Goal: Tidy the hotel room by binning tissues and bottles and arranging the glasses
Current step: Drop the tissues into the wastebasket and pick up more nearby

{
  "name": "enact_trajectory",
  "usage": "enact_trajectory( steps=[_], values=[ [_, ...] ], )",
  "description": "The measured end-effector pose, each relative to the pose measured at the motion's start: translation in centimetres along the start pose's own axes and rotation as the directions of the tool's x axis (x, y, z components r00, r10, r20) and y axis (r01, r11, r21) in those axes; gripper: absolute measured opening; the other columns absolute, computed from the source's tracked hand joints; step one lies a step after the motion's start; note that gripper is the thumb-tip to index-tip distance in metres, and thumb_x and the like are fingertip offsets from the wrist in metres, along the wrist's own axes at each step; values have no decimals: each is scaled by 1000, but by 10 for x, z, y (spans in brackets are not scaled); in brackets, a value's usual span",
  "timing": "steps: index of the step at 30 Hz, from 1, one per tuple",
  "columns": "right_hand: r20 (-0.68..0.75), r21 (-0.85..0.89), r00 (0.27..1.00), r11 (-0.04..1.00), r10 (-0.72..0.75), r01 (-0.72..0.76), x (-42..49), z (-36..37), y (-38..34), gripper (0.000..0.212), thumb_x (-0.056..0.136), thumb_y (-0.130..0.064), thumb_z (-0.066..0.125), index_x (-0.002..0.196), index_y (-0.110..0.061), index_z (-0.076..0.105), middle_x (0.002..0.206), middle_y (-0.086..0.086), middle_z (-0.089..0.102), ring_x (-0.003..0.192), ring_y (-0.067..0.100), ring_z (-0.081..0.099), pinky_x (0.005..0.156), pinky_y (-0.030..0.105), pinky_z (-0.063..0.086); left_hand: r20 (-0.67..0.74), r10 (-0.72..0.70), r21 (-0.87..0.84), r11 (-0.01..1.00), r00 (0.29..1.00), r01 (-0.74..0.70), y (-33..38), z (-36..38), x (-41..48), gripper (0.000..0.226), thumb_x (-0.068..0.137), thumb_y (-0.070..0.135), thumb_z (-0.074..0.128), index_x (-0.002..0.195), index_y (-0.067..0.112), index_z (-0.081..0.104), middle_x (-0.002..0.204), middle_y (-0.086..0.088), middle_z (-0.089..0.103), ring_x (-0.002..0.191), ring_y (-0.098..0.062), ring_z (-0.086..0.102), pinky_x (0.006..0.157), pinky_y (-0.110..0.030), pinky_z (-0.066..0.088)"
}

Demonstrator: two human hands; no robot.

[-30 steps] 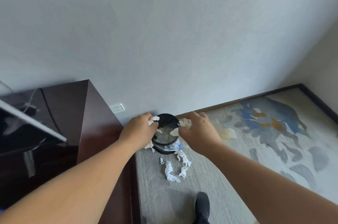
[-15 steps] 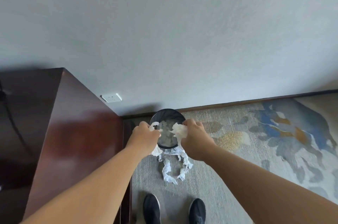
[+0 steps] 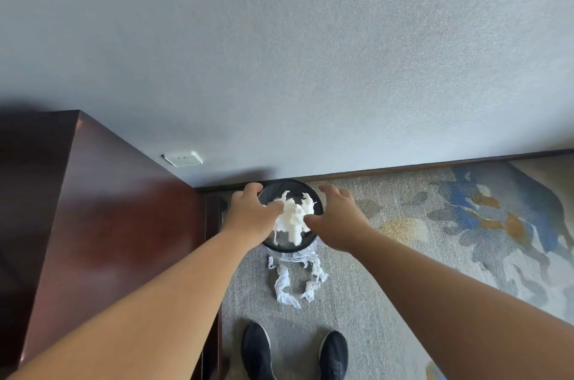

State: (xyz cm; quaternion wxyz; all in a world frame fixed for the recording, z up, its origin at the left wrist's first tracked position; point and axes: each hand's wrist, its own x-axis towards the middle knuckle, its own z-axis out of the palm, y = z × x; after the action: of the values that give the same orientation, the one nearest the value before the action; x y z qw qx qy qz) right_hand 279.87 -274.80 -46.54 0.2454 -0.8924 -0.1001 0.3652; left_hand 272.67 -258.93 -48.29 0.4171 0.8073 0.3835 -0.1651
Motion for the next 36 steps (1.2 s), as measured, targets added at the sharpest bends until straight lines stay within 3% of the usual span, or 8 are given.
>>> enact_trajectory(
  steps=[9,15,20,25,28,31,33,36],
  values=[
    [-11,-61,1000,998,3,-4,-14,-11,9,60,84,-32,60,137,-20,37,135,3,36,79,16,57,74,33,57,33,-37,33,999,999,36,-14,-13,-7,53,80,52,52,125,25,48,122,-3,42,97,-25,58,81,-36,49],
    [-35,-78,999,997,-33,31,-30,-23,8,54,84,-35,58,134,-22,41,132,1,41,81,14,60,71,31,54,39,-14,28,1000,999,13,-6,-12,-18,51,84,50,51,128,24,47,130,-5,41,94,-19,56,72,-32,47],
    [1,-127,995,987,-97,96,-27,-29,27,50,86,-38,58,131,-23,43,130,1,42,81,10,59,66,24,45,-7,-44,-15,999,999,44,-5,3,-27,51,84,51,50,127,24,48,133,-4,42,103,-20,52,84,-38,49],
    [89,-179,979,963,-185,199,-9,-34,70,52,87,-39,59,133,-21,43,136,4,42,91,15,59,73,26,45,-106,-171,-41,985,980,167,-19,40,-47,52,84,50,51,128,24,48,130,-5,43,89,-14,52,68,-29,37],
    [154,-201,962,947,-224,252,-3,-36,100,52,87,-35,59,135,-23,43,138,2,41,91,16,60,74,29,49,-191,-235,-18,971,953,236,-32,74,-57,53,85,50,52,129,21,49,131,-9,47,106,-25,53,77,-30,35],
    [226,-239,932,912,-283,335,-3,-33,134,51,87,-33,59,135,-24,43,138,2,42,106,21,58,86,34,51,-214,-299,-90,954,930,286,-43,116,-74,55,87,50,51,133,20,47,137,-10,46,117,-25,50,82,-32,35],
    [264,-269,921,895,-287,356,-1,-28,154,52,87,-33,59,136,-23,42,139,2,42,113,23,55,90,36,48,-199,-326,-113,945,924,308,-51,145,-82,55,88,50,51,134,21,45,138,-8,45,118,-23,50,83,-33,36],
    [301,-305,913,879,-276,366,9,-6,185,53,88,-33,58,137,-24,41,140,2,40,112,23,55,85,32,45,-170,-340,-115,939,925,324,-74,188,-85,52,89,48,52,134,22,45,138,-6,45,108,-19,50,82,-32,37]
  ],
)
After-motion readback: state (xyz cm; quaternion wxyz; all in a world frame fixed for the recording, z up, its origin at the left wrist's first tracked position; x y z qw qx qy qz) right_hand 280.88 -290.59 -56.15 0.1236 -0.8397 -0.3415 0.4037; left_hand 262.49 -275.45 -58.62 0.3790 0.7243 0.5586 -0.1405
